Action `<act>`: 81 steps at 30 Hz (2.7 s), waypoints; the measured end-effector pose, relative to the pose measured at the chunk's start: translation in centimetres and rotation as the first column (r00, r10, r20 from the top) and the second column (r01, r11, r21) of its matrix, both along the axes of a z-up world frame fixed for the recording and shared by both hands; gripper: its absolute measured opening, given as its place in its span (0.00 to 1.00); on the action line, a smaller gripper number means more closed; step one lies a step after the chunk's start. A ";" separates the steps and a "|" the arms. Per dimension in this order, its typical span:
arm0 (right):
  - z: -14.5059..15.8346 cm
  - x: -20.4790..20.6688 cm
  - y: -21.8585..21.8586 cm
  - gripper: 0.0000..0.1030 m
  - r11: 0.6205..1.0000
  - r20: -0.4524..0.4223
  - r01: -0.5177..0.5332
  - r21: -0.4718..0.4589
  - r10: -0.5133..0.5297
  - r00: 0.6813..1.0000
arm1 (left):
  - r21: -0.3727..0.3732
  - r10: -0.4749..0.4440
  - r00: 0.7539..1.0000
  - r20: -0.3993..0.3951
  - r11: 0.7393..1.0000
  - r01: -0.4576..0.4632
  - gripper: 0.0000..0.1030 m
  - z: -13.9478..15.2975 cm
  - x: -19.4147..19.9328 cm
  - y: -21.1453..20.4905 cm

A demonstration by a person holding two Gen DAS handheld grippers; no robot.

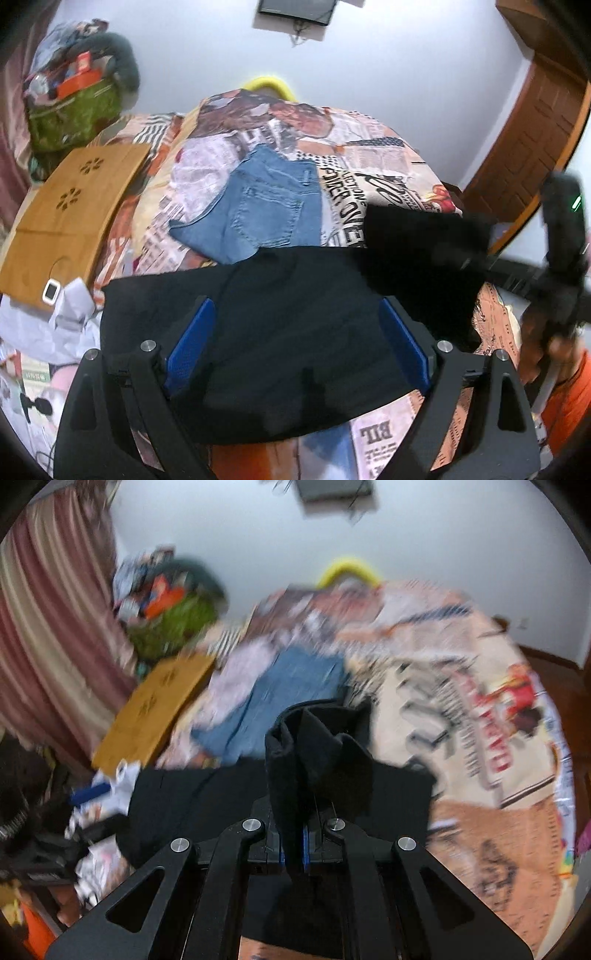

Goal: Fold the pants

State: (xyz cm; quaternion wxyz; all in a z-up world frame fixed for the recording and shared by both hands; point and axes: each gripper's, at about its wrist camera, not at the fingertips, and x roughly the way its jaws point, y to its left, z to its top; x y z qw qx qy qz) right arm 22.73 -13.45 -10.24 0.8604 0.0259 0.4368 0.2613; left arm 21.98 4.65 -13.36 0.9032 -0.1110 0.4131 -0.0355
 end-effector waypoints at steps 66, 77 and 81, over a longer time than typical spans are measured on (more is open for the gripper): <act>-7.5 -0.7 -8.5 0.77 0.976 -0.123 0.011 -0.217 -0.039 0.992 | 0.253 -0.139 0.950 -0.278 0.944 0.212 0.99 -9.1 6.3 -8.0; -2.3 -2.0 -6.4 0.80 0.984 0.017 0.036 -0.173 -0.034 0.999 | 0.310 -0.013 0.985 -0.173 0.948 0.067 0.98 -4.9 1.4 -1.7; -1.4 -2.4 -4.3 0.81 0.985 0.043 0.015 -0.169 -0.007 0.999 | 0.294 0.052 0.990 -0.134 0.956 -0.010 0.98 -3.6 -0.9 1.7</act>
